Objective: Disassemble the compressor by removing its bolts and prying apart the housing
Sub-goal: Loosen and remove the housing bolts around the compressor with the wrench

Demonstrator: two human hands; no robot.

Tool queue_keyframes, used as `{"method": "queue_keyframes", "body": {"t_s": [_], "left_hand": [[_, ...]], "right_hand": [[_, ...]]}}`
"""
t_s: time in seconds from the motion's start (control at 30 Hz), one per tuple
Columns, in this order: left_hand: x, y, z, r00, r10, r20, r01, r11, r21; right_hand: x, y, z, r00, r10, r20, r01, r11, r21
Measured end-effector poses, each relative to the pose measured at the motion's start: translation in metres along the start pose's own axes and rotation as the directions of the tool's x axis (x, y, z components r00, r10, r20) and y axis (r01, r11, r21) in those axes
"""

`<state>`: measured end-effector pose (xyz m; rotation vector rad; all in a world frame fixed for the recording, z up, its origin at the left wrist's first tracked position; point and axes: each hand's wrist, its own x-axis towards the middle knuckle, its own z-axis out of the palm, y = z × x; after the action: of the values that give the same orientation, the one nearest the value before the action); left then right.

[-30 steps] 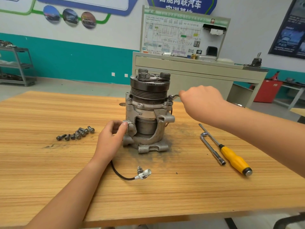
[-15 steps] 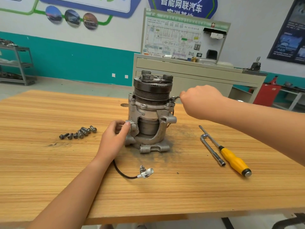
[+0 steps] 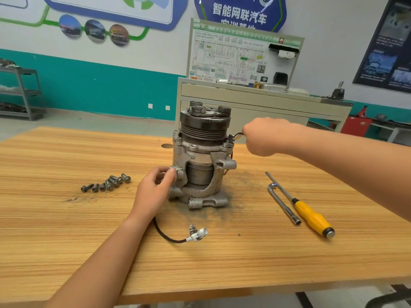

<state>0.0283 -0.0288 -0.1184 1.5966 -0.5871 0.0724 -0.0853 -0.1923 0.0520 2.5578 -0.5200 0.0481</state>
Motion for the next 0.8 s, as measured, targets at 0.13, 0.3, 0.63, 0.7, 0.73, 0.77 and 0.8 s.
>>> {"method": "queue_keyframes", "body": {"t_s": [0.13, 0.3, 0.63, 0.7, 0.73, 0.77, 0.8], "left_hand": [[0.001, -0.001, 0.000, 1.000, -0.001, -0.008, 0.001, 1.000, -0.004], [0.003, -0.002, 0.000, 1.000, 0.004, -0.006, -0.004, 1.000, 0.000], [0.003, -0.002, 0.001, 1.000, 0.004, -0.014, -0.004, 1.000, 0.001], [0.003, -0.001, 0.001, 1.000, 0.008, -0.017, -0.008, 1.000, 0.004], [0.003, -0.001, 0.001, 1.000, 0.008, -0.020, -0.008, 1.000, 0.003], [0.003, -0.001, 0.001, 1.000, 0.006, -0.023, -0.006, 1.000, 0.001], [0.003, -0.002, 0.001, 1.000, 0.004, -0.024, -0.004, 1.000, 0.000]], "right_hand": [[-0.007, -0.009, 0.004, 0.996, -0.048, -0.071, 0.031, 0.976, -0.215], [-0.003, -0.008, 0.003, 0.994, -0.073, -0.077, 0.054, 0.973, -0.224], [0.001, 0.005, 0.018, 0.987, -0.120, -0.111, 0.099, 0.979, -0.179], [0.002, 0.007, 0.018, 0.988, -0.129, -0.079, 0.112, 0.974, -0.198], [0.003, 0.008, 0.018, 0.990, -0.128, -0.052, 0.114, 0.970, -0.217], [0.004, 0.009, 0.017, 0.992, -0.123, -0.023, 0.113, 0.962, -0.248], [0.006, 0.010, 0.017, 0.993, -0.118, 0.001, 0.113, 0.952, -0.283]]}}
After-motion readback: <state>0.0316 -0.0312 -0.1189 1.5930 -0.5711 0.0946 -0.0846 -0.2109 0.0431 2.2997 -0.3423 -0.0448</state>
